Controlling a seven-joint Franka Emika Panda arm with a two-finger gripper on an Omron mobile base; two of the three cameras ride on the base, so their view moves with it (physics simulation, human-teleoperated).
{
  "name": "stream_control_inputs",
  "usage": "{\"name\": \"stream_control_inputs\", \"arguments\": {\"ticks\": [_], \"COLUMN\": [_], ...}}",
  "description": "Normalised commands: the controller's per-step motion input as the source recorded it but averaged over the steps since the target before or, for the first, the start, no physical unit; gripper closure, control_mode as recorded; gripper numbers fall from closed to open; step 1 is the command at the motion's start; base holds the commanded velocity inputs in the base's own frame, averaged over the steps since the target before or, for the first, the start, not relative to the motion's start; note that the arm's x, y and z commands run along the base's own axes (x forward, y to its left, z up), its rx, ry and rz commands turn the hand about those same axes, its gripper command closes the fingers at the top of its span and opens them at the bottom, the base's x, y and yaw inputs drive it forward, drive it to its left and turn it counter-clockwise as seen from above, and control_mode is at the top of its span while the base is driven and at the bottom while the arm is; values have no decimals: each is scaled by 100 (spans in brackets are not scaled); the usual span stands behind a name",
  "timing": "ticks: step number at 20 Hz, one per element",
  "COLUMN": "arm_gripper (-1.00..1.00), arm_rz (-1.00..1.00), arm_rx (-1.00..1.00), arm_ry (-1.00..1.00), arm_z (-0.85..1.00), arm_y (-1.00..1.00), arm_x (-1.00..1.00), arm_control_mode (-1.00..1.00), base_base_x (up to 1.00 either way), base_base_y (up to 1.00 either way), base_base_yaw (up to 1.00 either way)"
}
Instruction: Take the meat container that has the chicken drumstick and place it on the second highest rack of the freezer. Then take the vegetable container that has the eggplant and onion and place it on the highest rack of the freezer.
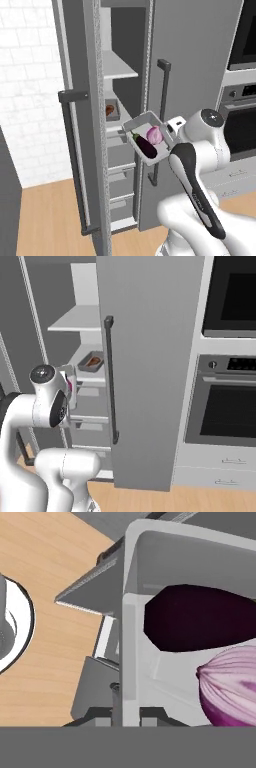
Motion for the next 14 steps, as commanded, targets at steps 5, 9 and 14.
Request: {"name": "stream_control_inputs", "arguments": {"ticks": [5, 9, 14], "arm_gripper": [100, 100, 100], "arm_rz": [0, 0, 0], "arm_rx": [0, 0, 0], "arm_ry": [0, 0, 0], "arm_z": [0, 0, 0], "arm_y": [0, 0, 0], "arm_x": [0, 0, 0], "arm_control_mode": [100, 100, 100], "base_base_x": [40, 36, 36], "base_base_y": [-2, 14, 13], "base_base_yaw": [0, 0, 0]}}
